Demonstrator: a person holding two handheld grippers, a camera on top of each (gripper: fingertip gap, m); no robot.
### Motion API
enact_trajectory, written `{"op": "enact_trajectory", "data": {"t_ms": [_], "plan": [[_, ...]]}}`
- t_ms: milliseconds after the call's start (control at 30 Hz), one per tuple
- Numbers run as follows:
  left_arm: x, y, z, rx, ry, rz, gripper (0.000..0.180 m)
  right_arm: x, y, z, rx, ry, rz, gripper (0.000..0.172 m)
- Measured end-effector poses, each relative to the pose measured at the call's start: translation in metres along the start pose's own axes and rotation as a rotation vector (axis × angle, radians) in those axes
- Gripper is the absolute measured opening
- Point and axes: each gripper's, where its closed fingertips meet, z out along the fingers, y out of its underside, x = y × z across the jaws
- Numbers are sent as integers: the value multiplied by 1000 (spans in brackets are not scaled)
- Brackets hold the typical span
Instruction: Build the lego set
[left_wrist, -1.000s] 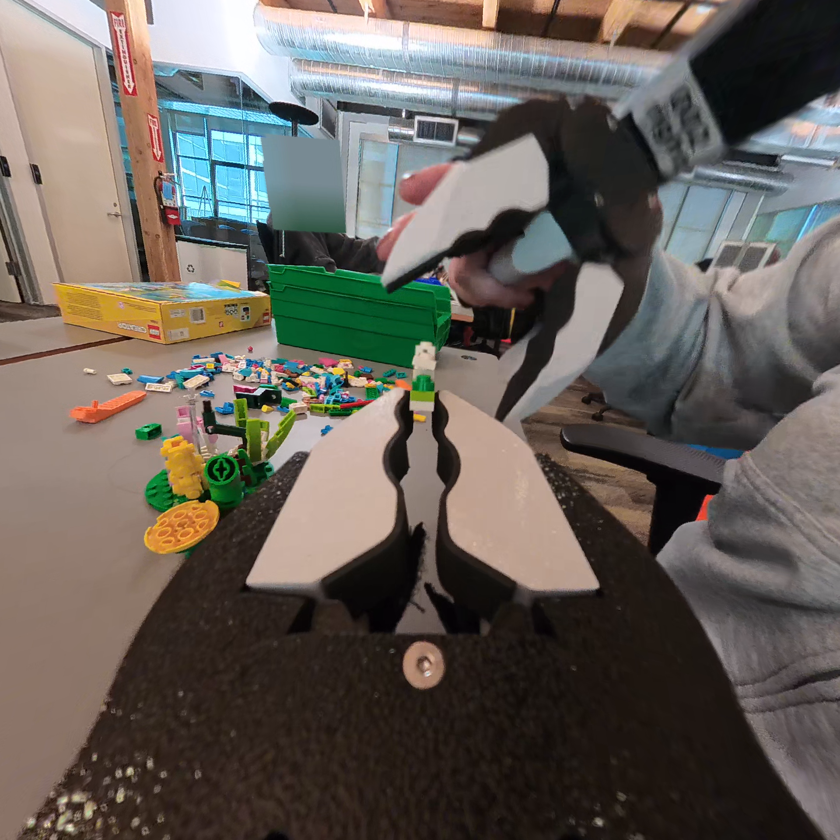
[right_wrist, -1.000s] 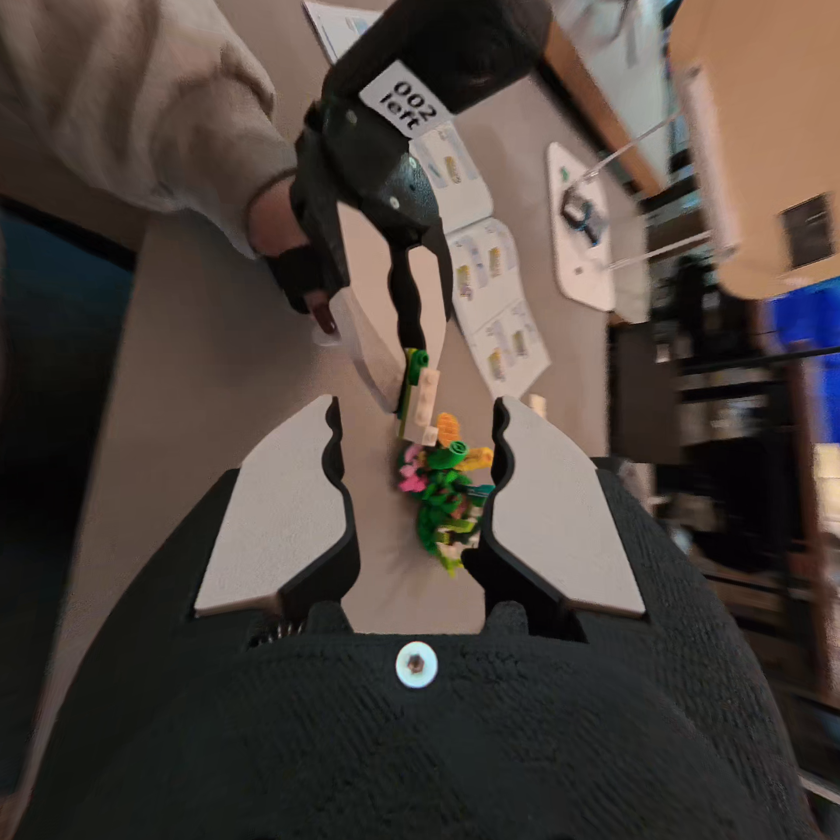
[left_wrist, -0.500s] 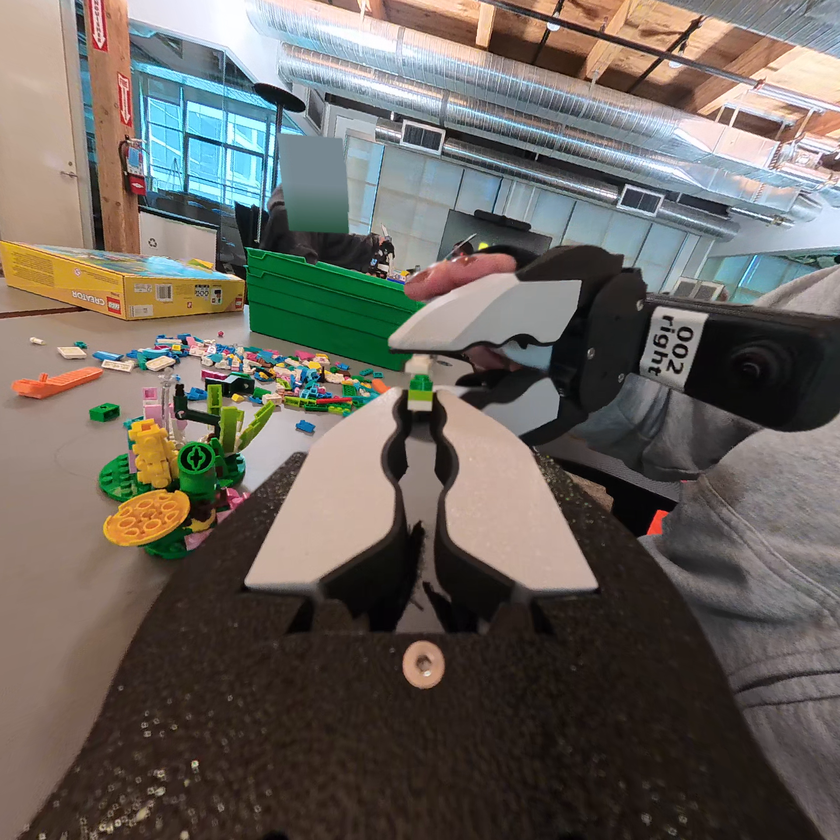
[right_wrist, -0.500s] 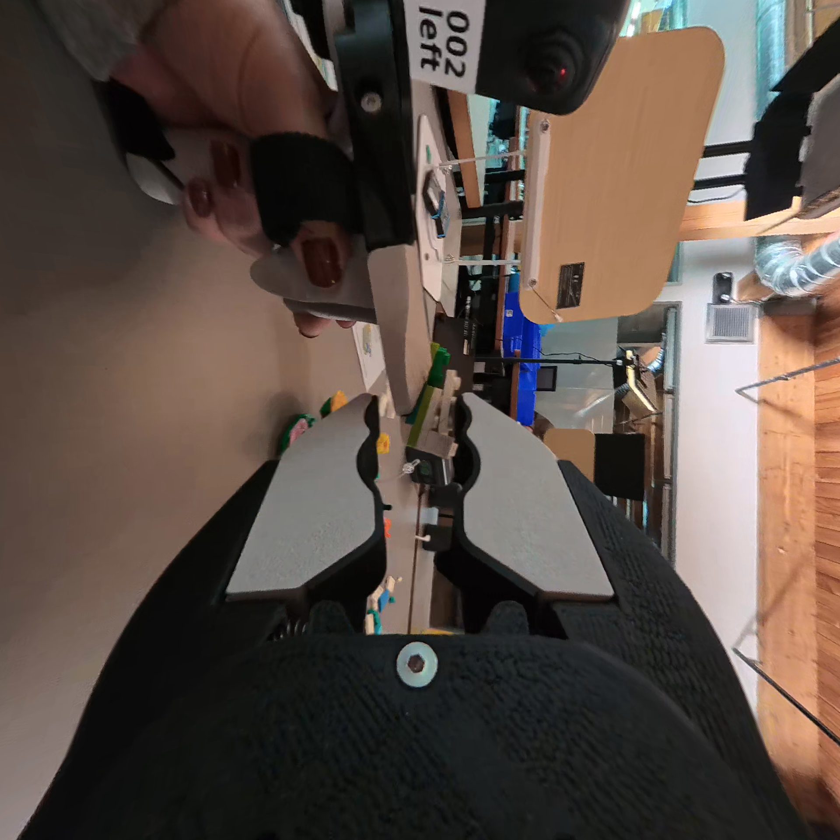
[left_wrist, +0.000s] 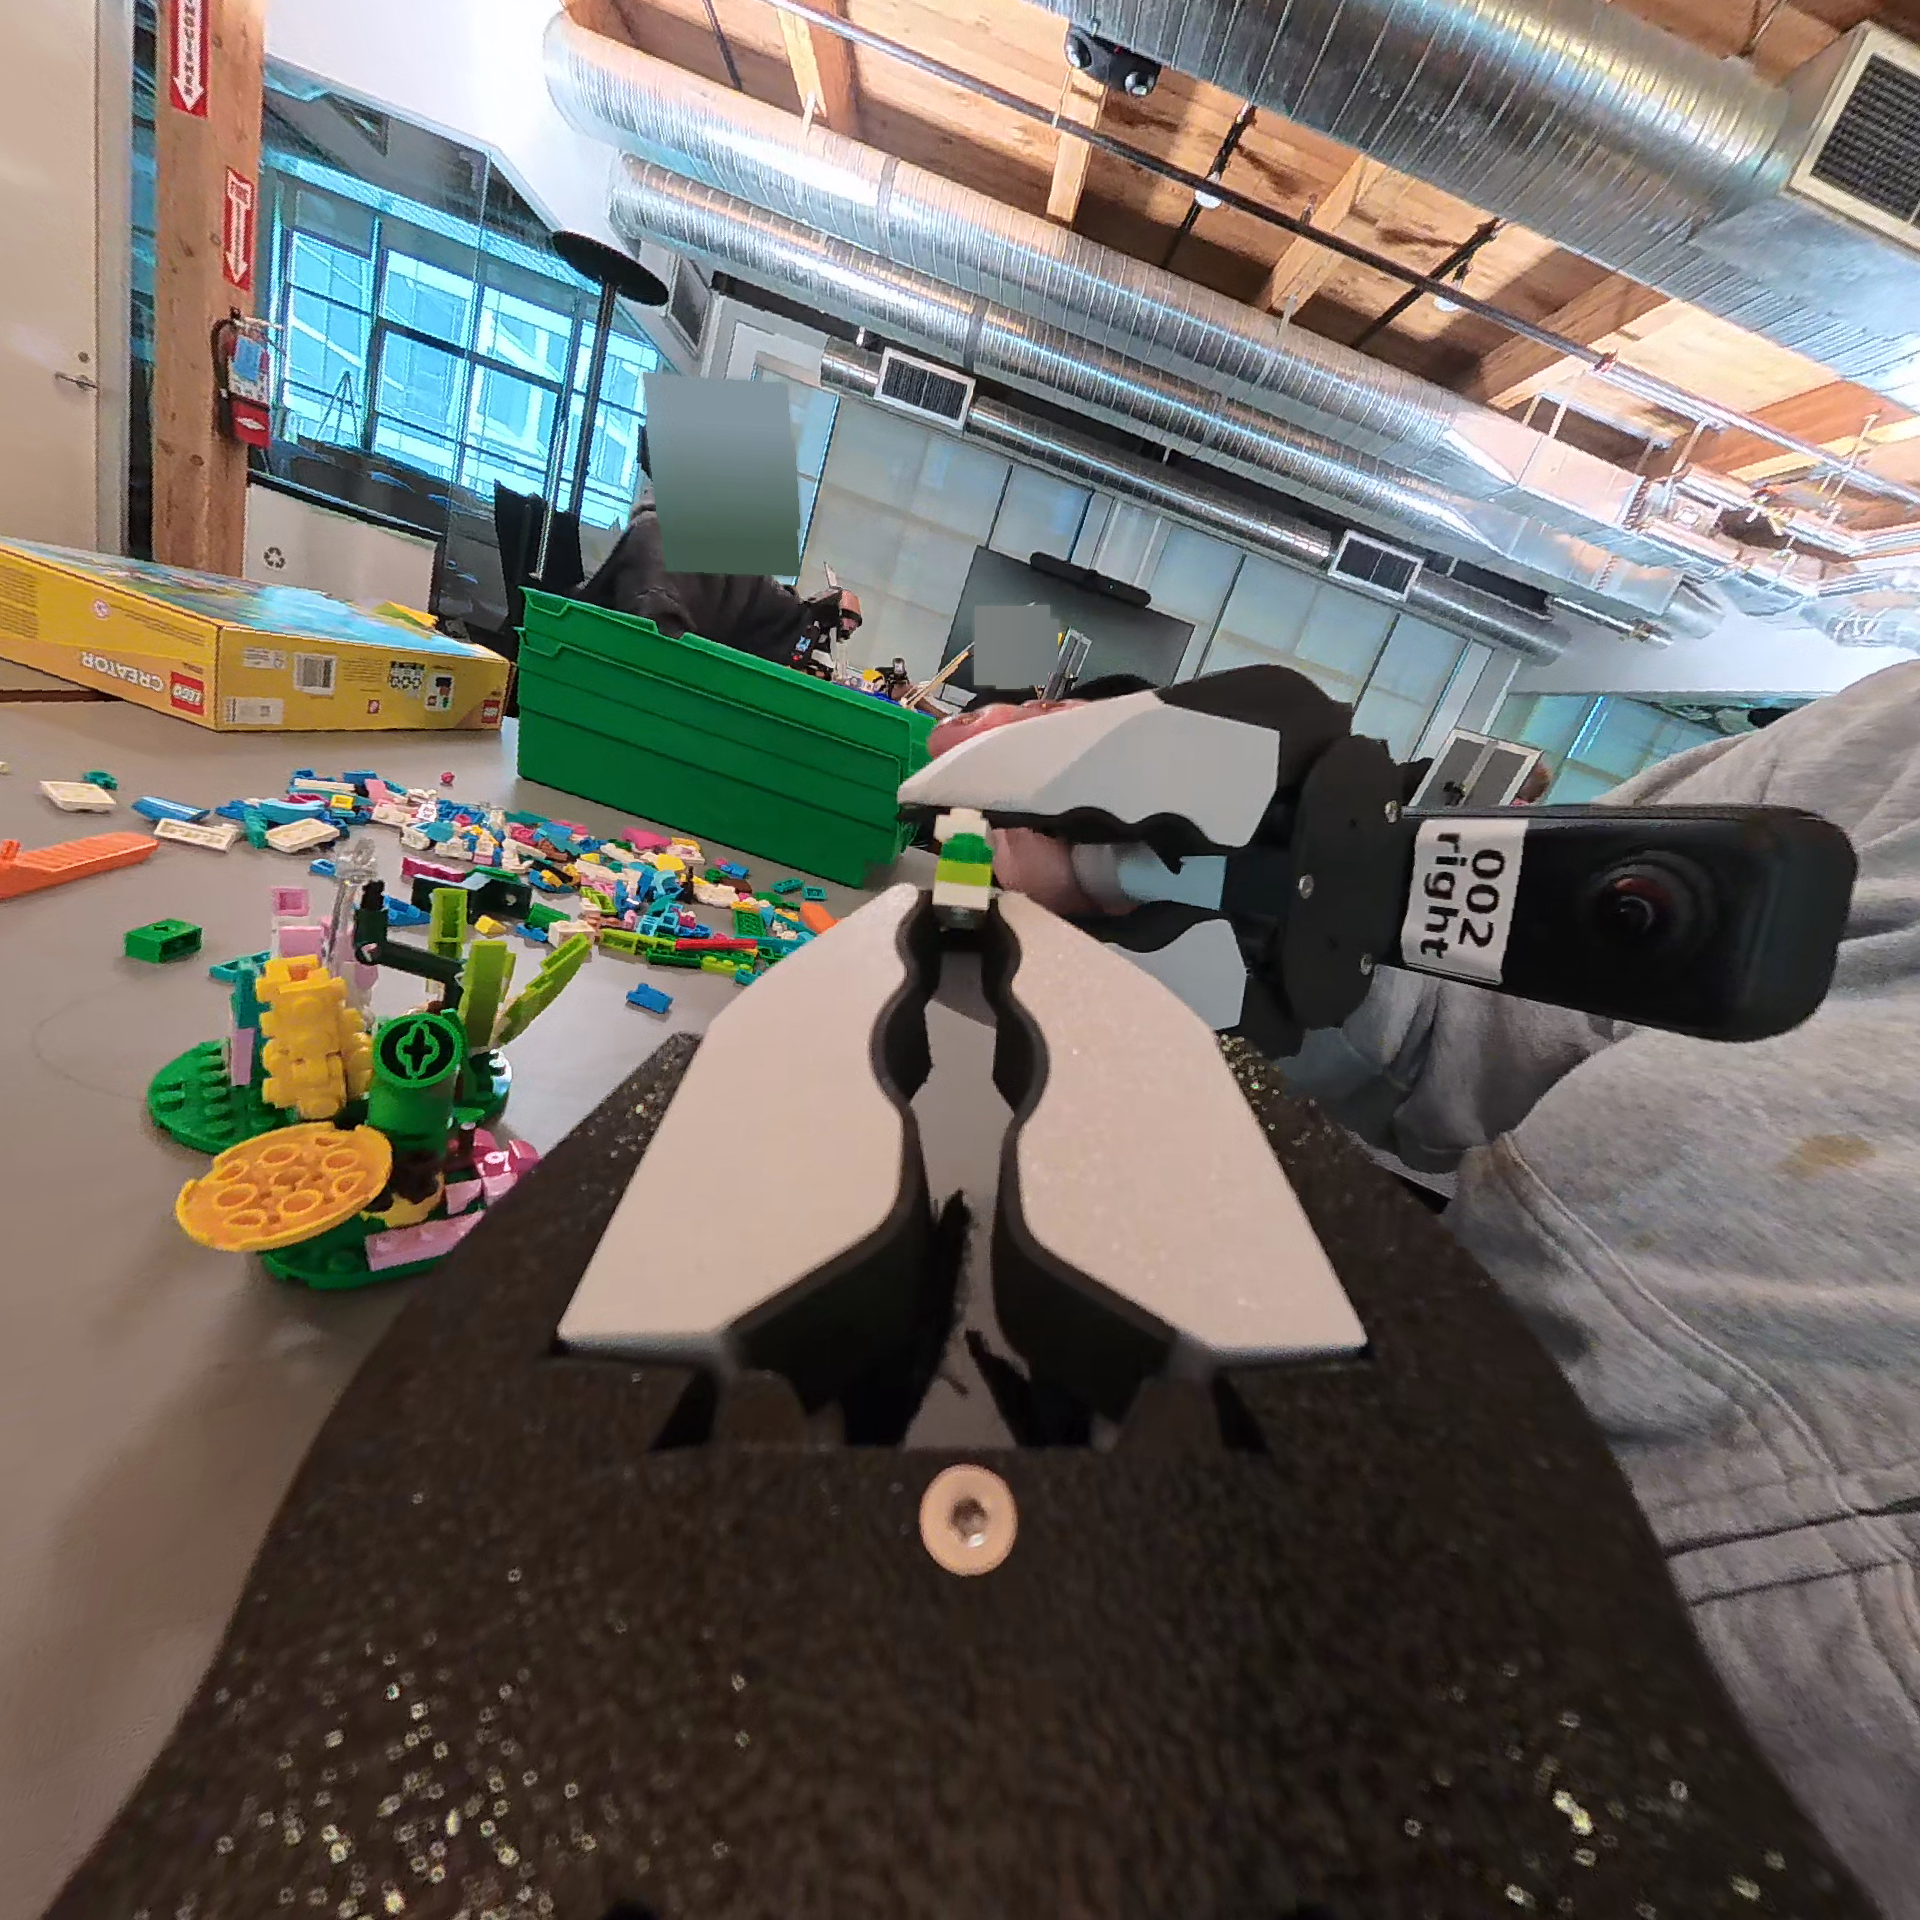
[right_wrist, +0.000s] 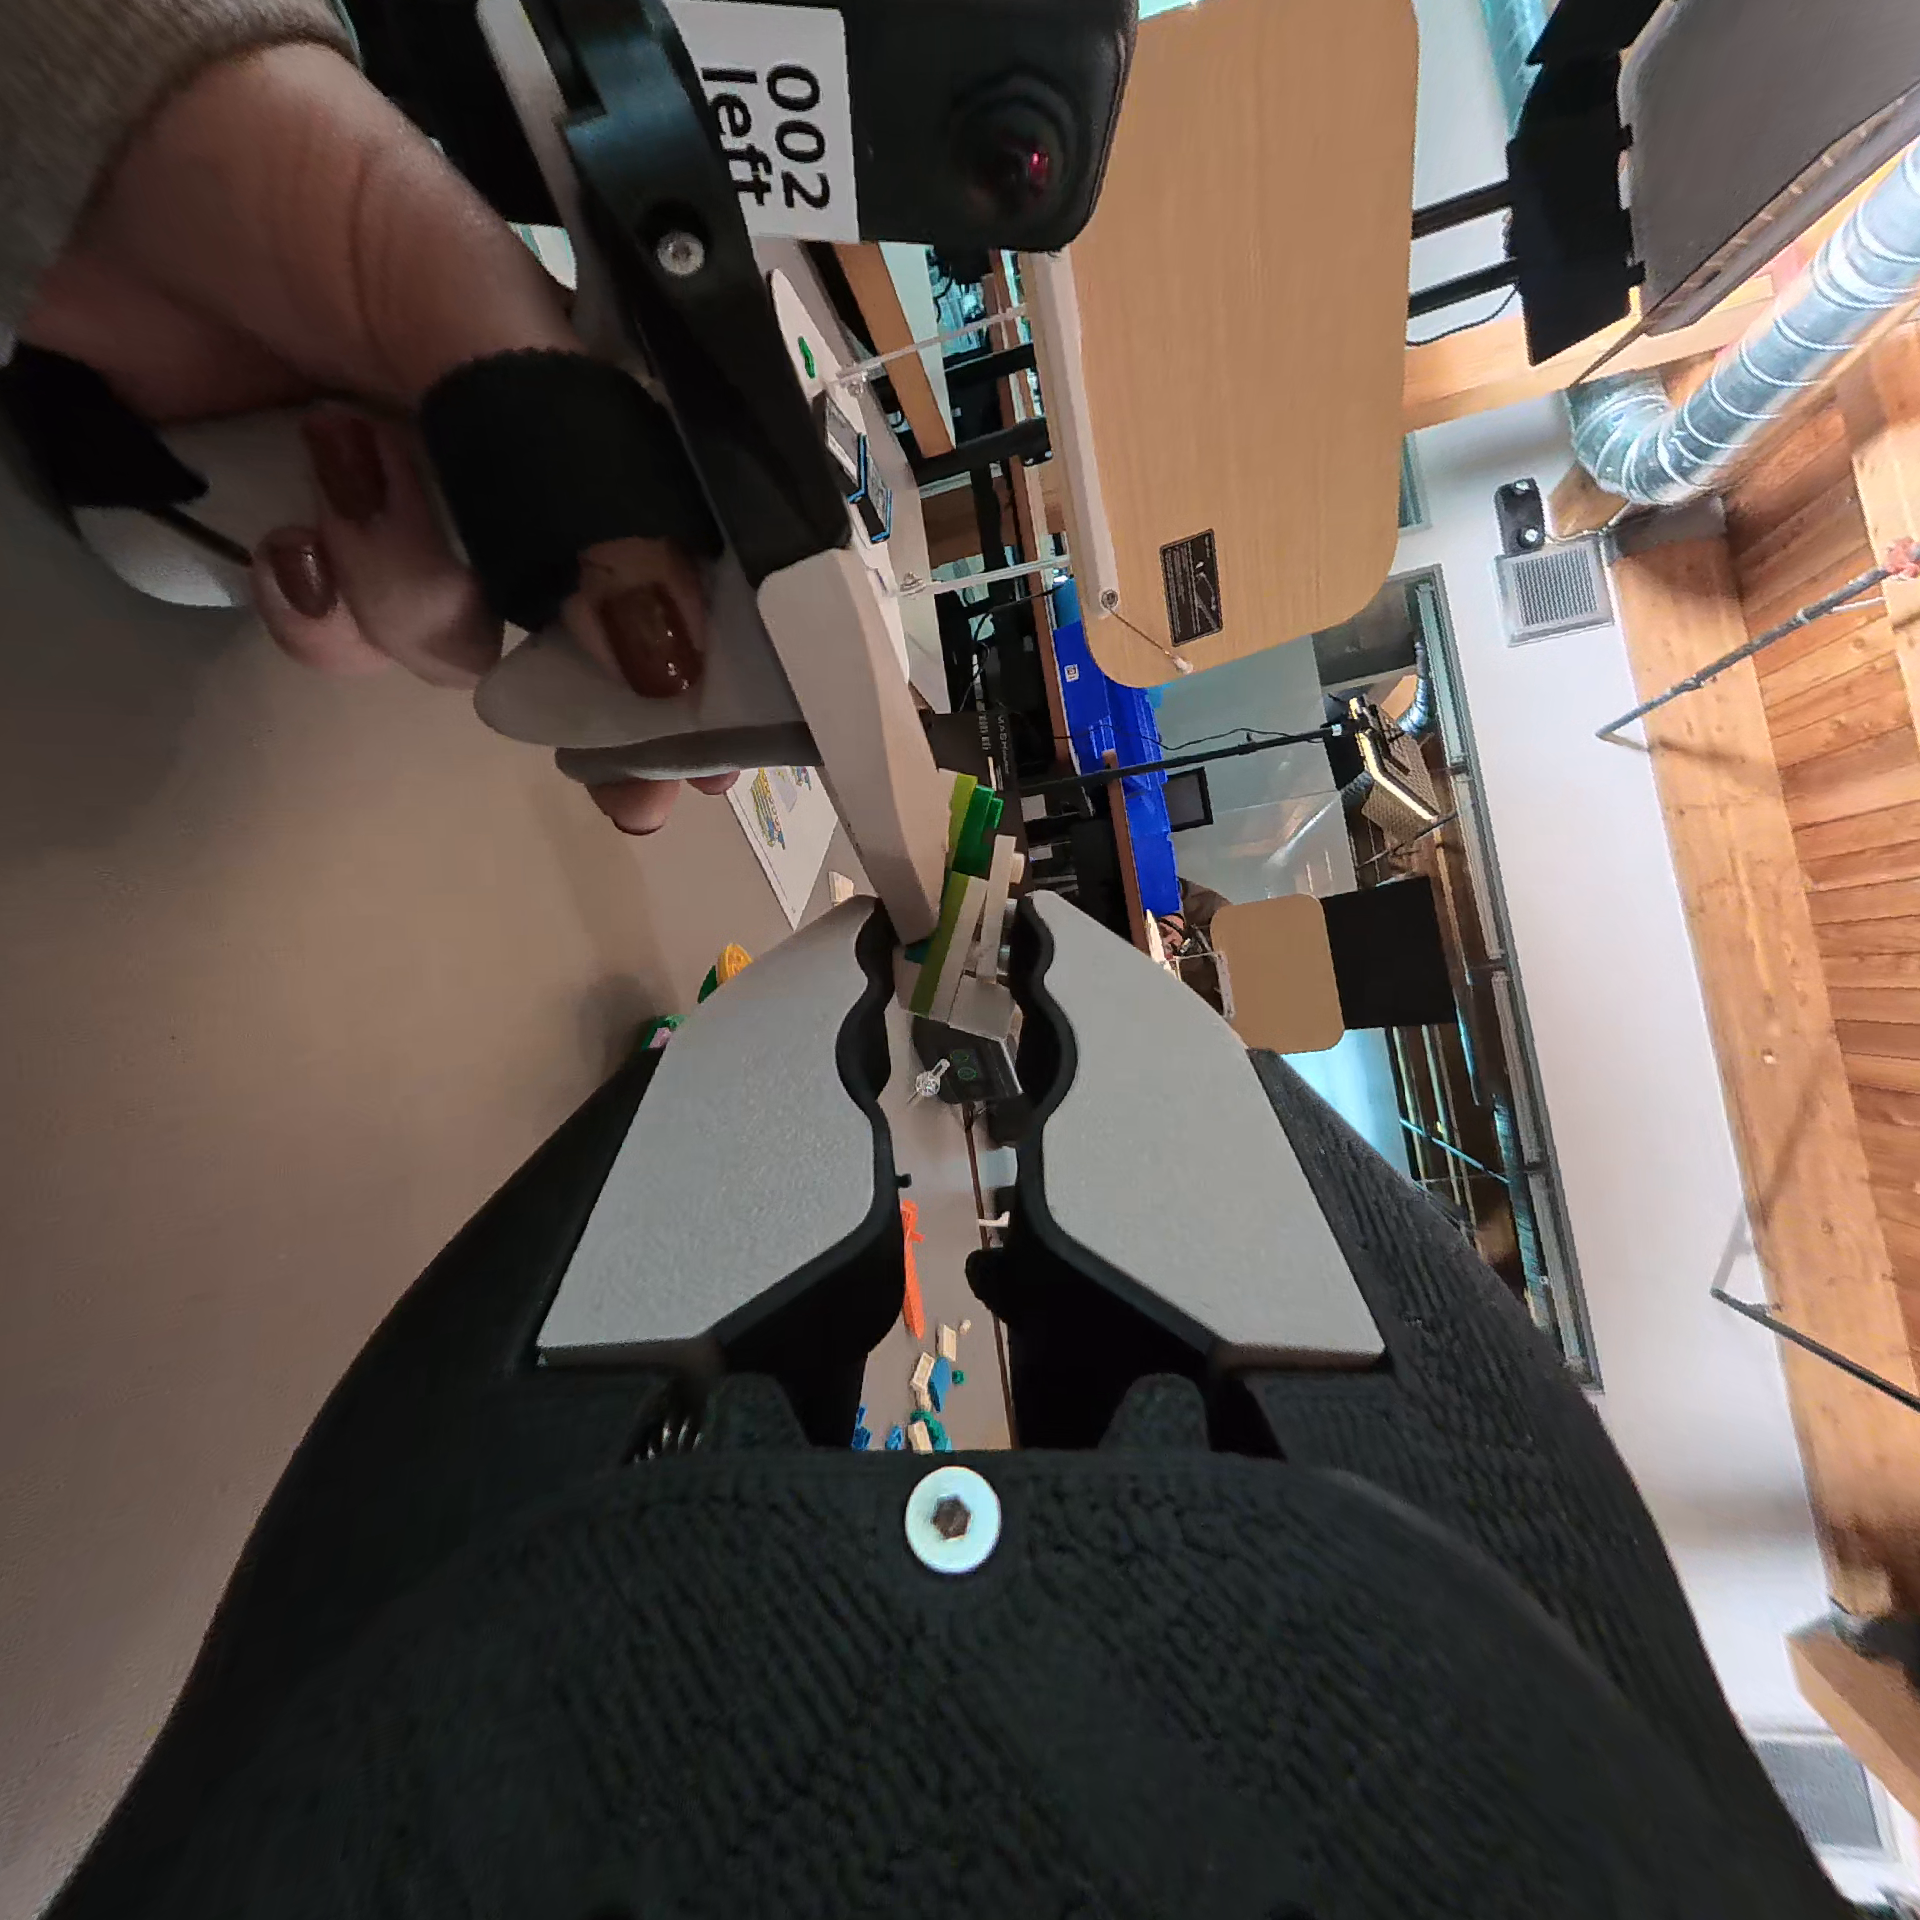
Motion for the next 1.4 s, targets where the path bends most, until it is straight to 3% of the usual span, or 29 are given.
{"op": "enact_trajectory", "data": {"t_ms": [267, 633, 867, 1400], "plan": [[1, -1, 1, 10, 12, -5, 8, 0, -1, 0, 27, -73, -6, 21], [2, -9, -1, 89, 43, -85, 7, 7, -4, 2, 20, 60, 36, 26], [-1, -13, -4, 113, 31, -103, 8, 8, -5, 3, 5, 55, -11, 21], [-1, -17, -6, 151, 29, -100, 8, 9, -6, 5, -21, -3, 154, 16]]}}
